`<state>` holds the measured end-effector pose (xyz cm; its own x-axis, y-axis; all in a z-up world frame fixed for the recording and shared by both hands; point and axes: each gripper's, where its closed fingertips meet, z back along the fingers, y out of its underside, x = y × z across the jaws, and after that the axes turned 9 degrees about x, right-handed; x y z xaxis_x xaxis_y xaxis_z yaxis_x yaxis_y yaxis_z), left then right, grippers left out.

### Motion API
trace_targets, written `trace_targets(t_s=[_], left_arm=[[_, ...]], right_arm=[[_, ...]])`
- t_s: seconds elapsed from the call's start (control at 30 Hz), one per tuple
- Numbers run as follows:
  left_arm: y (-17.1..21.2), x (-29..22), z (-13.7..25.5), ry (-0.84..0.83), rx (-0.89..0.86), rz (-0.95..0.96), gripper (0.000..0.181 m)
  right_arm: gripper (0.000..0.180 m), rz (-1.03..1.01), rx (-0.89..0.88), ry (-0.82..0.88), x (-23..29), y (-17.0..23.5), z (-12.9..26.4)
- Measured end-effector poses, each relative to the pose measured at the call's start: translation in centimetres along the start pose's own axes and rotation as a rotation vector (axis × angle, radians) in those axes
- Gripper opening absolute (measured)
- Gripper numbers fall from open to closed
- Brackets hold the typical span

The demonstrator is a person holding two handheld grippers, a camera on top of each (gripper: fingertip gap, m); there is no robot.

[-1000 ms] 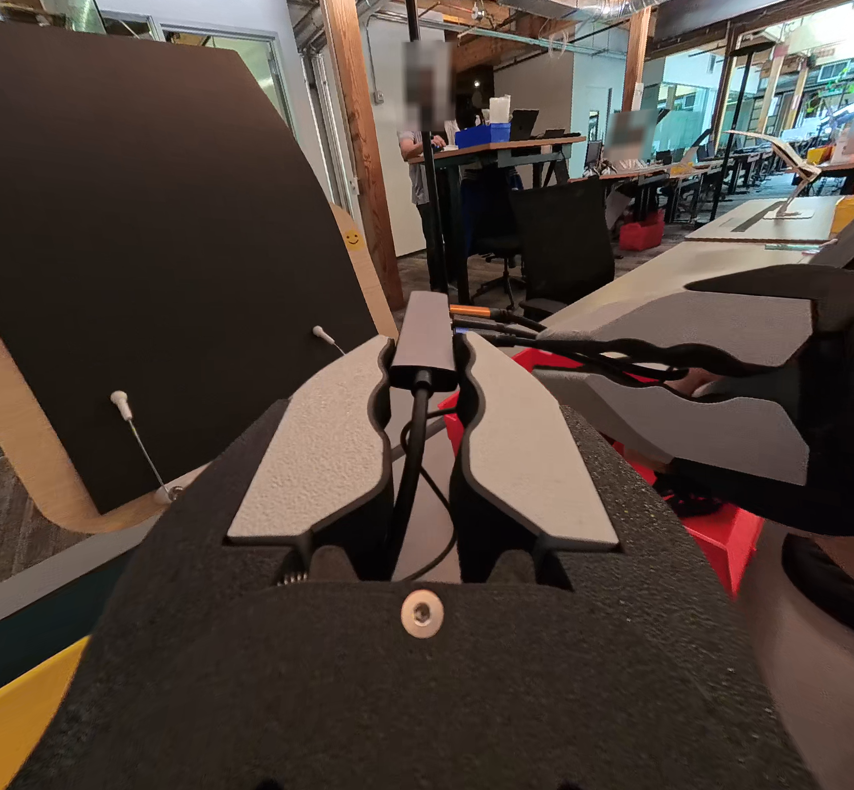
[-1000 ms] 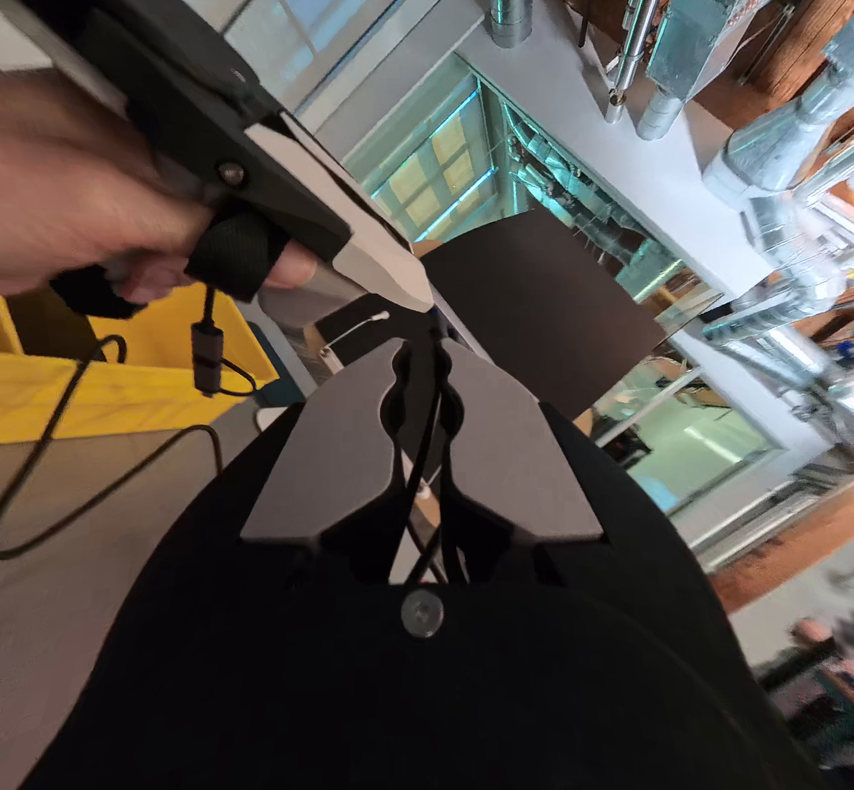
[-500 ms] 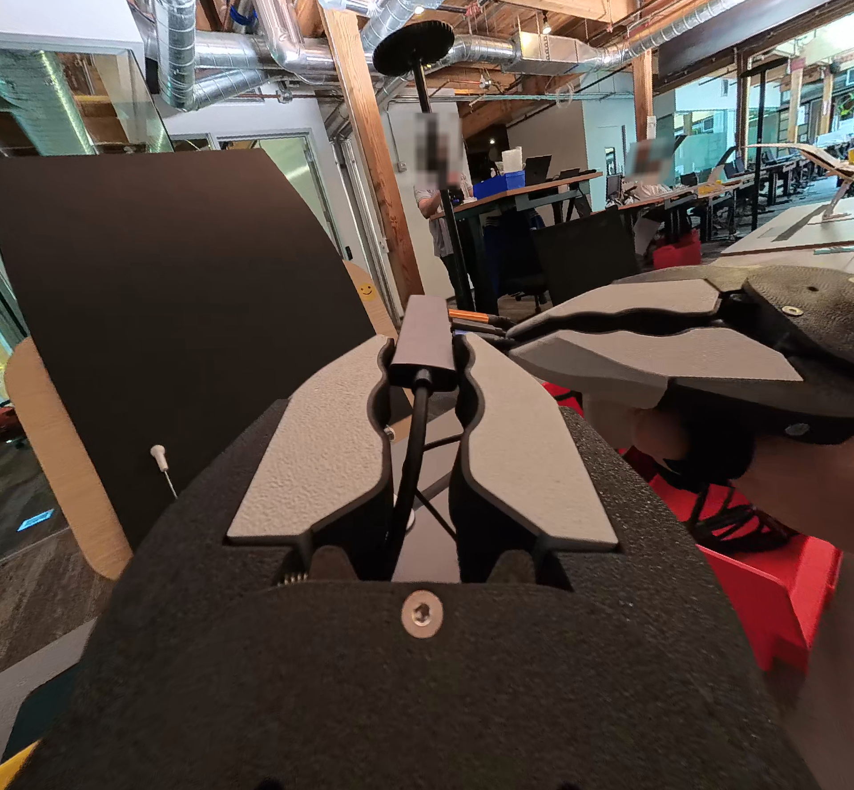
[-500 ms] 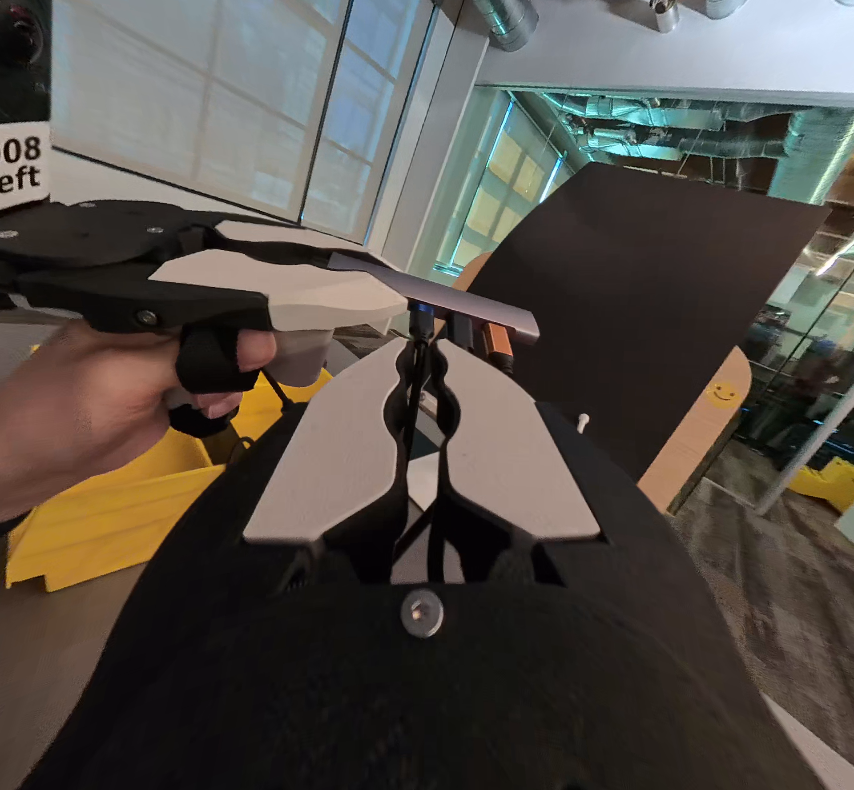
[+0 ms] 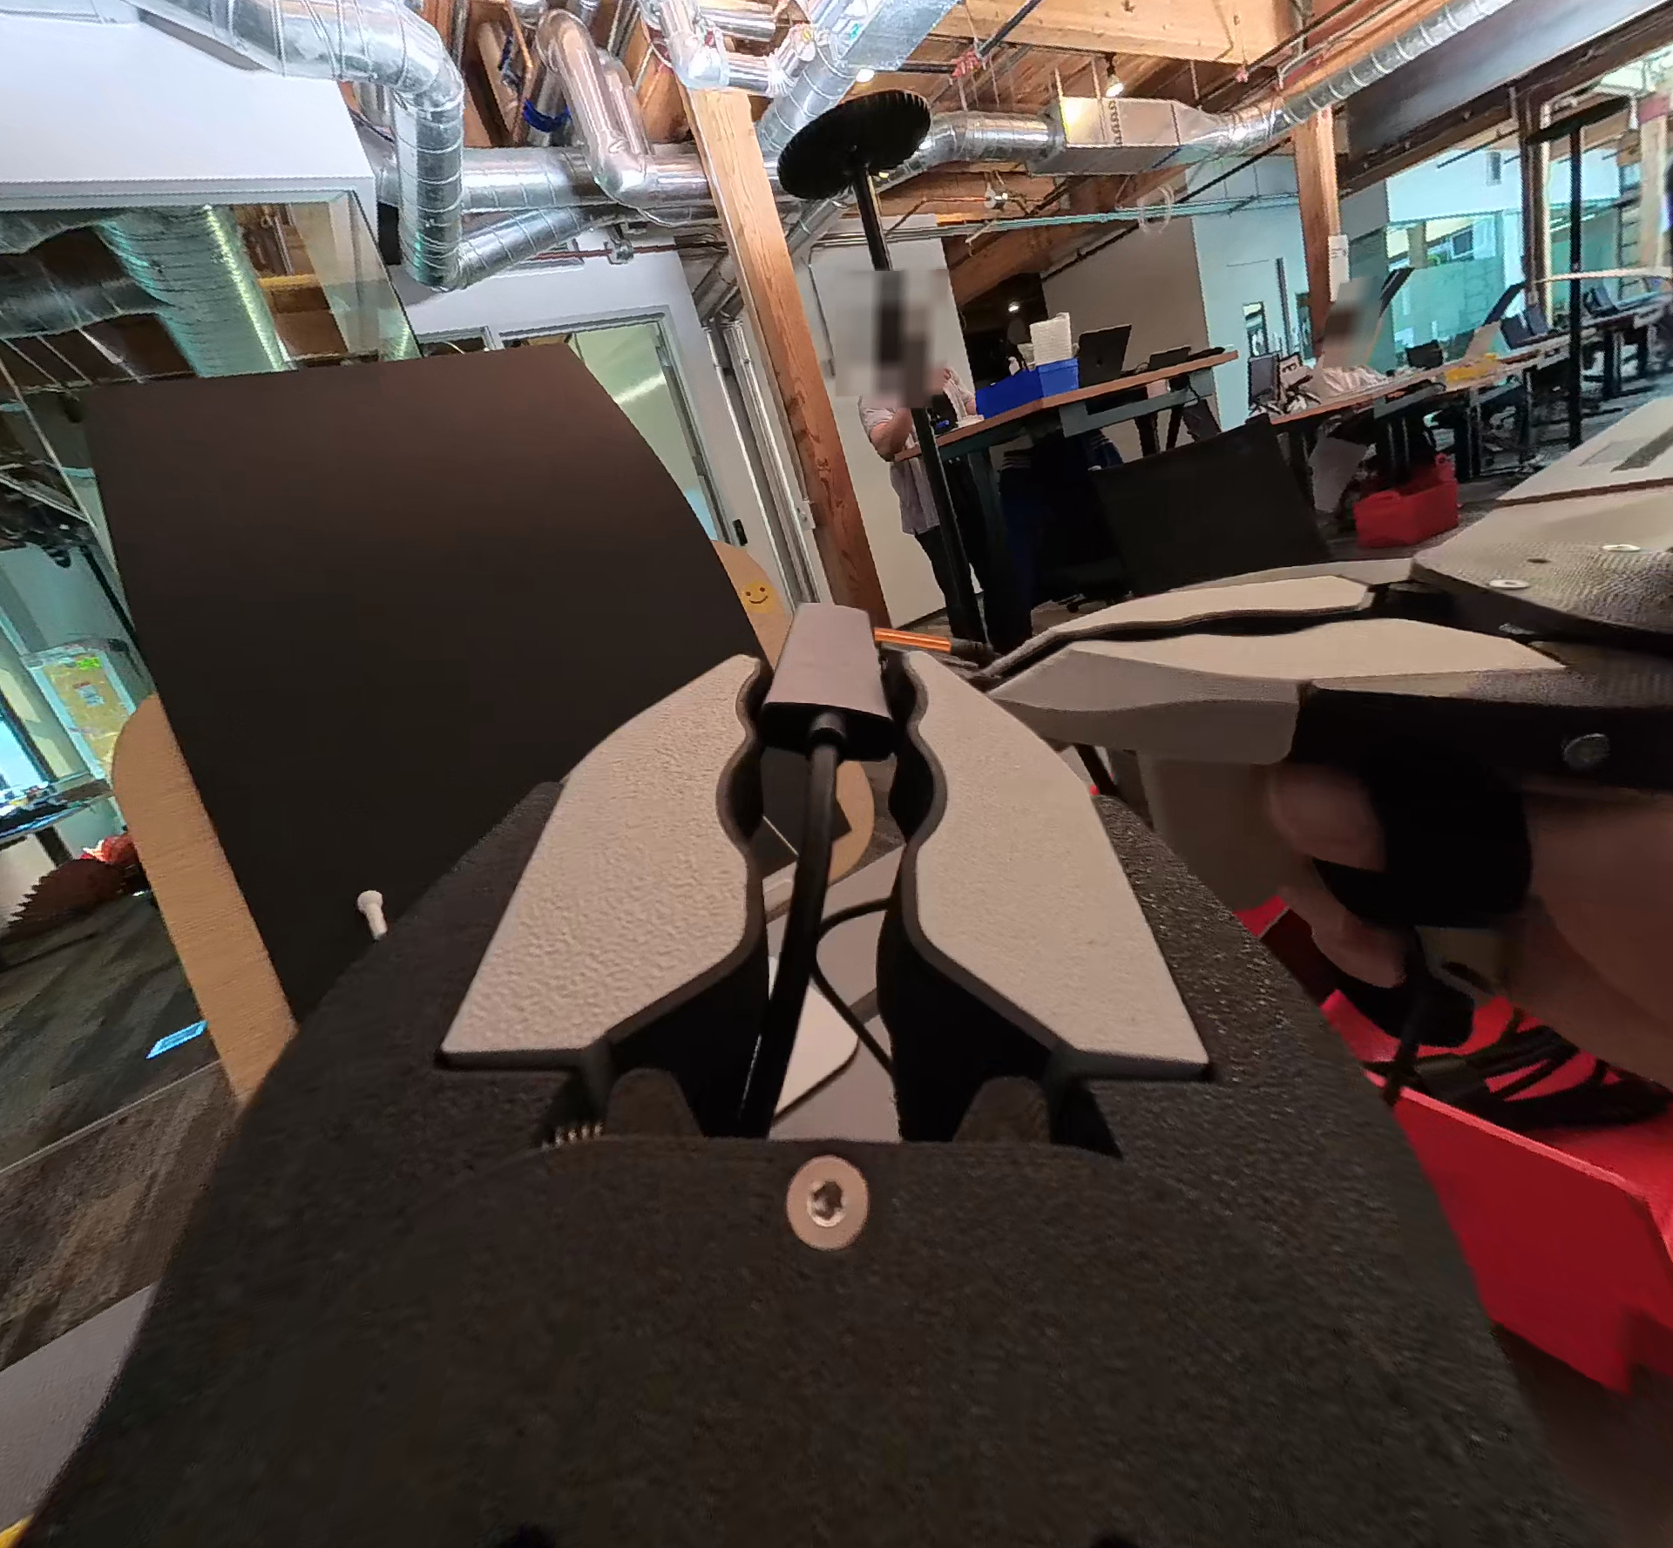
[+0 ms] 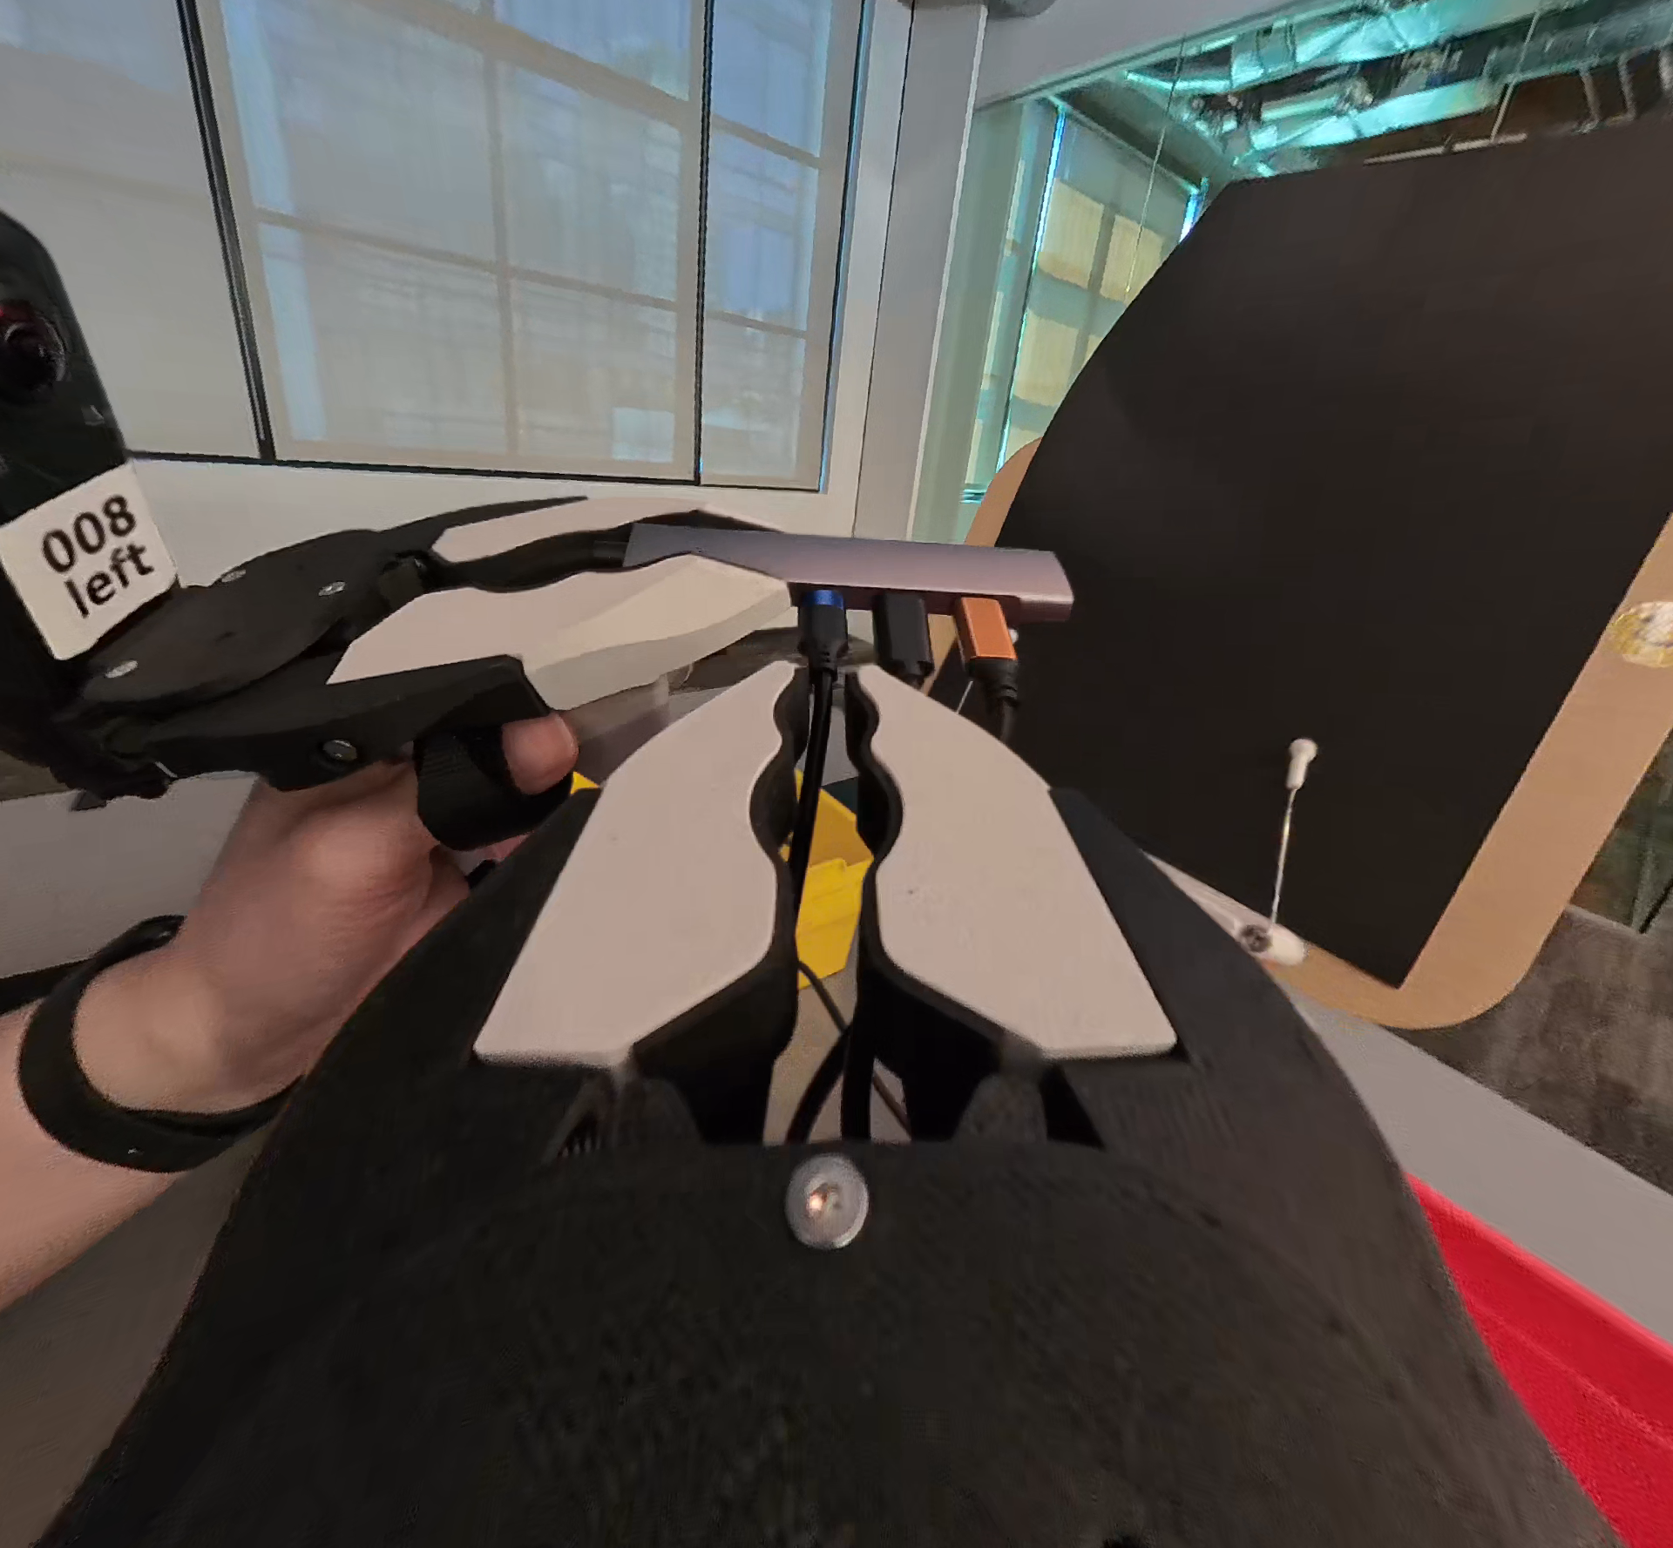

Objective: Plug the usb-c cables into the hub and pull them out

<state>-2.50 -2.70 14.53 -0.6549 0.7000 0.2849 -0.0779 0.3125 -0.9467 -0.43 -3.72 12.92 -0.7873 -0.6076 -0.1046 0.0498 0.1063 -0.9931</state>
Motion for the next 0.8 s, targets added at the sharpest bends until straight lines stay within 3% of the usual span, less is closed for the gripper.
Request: trace_targets(t_s=[0.3,0.57,0.63,0.8], left_arm=[[-0.4,0.0,0.3,-0.021,-0.023,-0.034,0.024],[-1.0,1.8,1.0,0.015,-0.048,0.117,0.024],[-1.1,3.0,1.4,0.000,-0.054,0.150,0.024],[-1.4,6.1,2.6,-0.093,-0.075,0.150,0.024]], right_arm=[[0.008,0.014,-0.051,-0.034,0.2,-0.7,0.3],[0.015,0.145,-0.352,0.018,-0.3,-6.6,5.4],[0.012,0.142,-0.314,-0.061,0.5,-6.8,5.6],[0.014,-0.087,0.109,-0.397,4.6,-1.3,1.7]])
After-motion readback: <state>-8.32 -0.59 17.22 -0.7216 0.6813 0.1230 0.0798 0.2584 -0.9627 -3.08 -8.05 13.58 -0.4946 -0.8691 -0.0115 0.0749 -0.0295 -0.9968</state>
